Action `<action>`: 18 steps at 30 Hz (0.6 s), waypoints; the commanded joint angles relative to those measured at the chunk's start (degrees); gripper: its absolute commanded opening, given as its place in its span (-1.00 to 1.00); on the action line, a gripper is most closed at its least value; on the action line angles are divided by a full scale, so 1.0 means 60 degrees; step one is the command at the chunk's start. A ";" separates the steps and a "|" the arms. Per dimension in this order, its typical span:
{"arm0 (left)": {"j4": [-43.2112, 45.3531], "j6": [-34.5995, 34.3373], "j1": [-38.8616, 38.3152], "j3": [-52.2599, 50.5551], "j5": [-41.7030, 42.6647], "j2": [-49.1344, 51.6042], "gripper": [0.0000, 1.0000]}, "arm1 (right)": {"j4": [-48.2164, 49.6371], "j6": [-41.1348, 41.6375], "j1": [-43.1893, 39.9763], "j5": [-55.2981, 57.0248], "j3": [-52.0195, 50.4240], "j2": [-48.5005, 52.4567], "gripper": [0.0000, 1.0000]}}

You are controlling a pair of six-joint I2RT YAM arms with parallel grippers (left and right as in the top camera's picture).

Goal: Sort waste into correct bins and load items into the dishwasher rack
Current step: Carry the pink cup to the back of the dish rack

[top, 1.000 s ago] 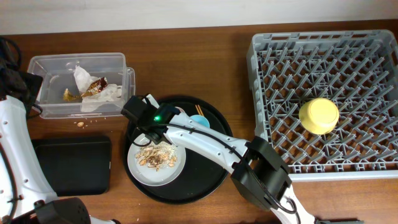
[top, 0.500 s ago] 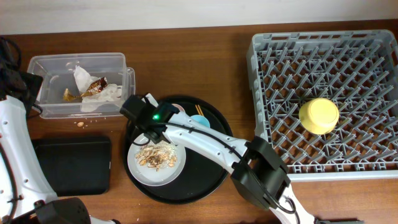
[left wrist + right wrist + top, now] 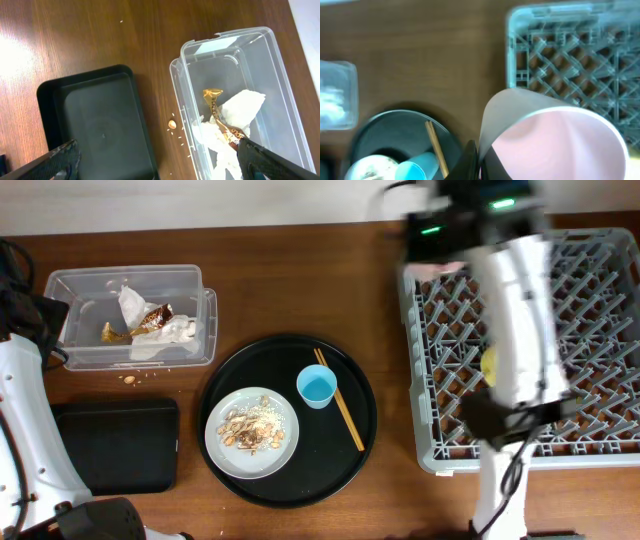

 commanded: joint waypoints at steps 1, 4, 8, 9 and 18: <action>0.0000 -0.0058 0.0026 0.0025 -0.0062 0.0047 0.98 | -0.0135 -0.0831 -0.2419 -0.4473 -0.0368 -0.0127 -0.92; 0.0000 -0.0058 0.0026 0.0025 -0.0062 0.0047 0.98 | -0.0131 -0.2652 -0.4342 -0.6583 -0.1865 -0.0124 -0.92; 0.0000 -0.0058 0.0026 0.0025 -0.0062 0.0047 0.99 | 0.0718 -0.4648 -0.5355 -0.9468 -0.4564 -0.0120 -0.92; -0.0004 -0.0058 0.0026 0.0025 -0.0062 0.0047 0.98 | 0.1286 -0.4692 -0.5512 -1.0171 -0.5366 -0.0120 -0.92; -0.0004 -0.0058 0.0026 0.0025 -0.0062 0.0047 0.98 | 0.4736 -0.3483 -0.6244 -1.1617 -0.8113 -0.0109 -0.92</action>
